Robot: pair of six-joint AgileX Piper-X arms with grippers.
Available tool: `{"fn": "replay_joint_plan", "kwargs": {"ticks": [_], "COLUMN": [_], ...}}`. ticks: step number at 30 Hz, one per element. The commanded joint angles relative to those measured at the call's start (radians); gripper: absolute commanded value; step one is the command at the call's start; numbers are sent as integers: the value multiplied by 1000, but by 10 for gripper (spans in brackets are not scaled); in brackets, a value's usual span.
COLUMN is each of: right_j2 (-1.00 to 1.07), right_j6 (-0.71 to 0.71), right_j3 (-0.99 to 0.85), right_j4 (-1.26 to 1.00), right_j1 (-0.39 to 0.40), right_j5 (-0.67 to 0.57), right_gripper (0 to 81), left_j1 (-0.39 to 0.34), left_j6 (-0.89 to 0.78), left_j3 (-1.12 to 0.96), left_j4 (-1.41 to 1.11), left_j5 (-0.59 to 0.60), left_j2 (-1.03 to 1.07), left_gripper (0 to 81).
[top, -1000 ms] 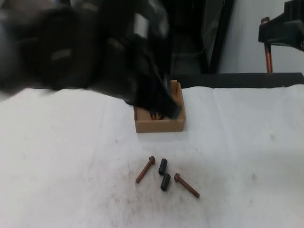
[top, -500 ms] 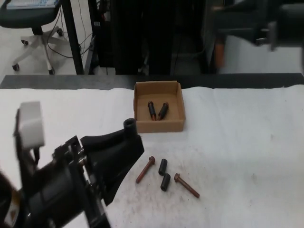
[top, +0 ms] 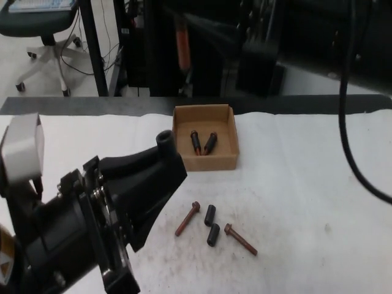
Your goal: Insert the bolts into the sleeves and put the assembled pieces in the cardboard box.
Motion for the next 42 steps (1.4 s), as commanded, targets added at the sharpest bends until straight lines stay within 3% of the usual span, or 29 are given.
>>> {"fn": "replay_joint_plan", "kwargs": {"ticks": [1,12,17,42], "right_j2": [1,1,1,1], "right_j6": [-13,-38,-38,-42], "right_j3": [-3,-3,-3,-3], "right_j4": [0,104,104,83], "right_j1": [3,3,3,37], "right_j5": [9,9,9,52], "right_gripper": [8,8,8,8], "left_j1": [1,1,1,1], "left_j6": [14,411,420,380], "left_j3": [-11,-72,-96,-109], "left_j4": [-5,230,232,113], "left_j5": [6,34,-90,-92], "left_j2": [0,0,0,0], "left_gripper": [3,3,3,3]}}
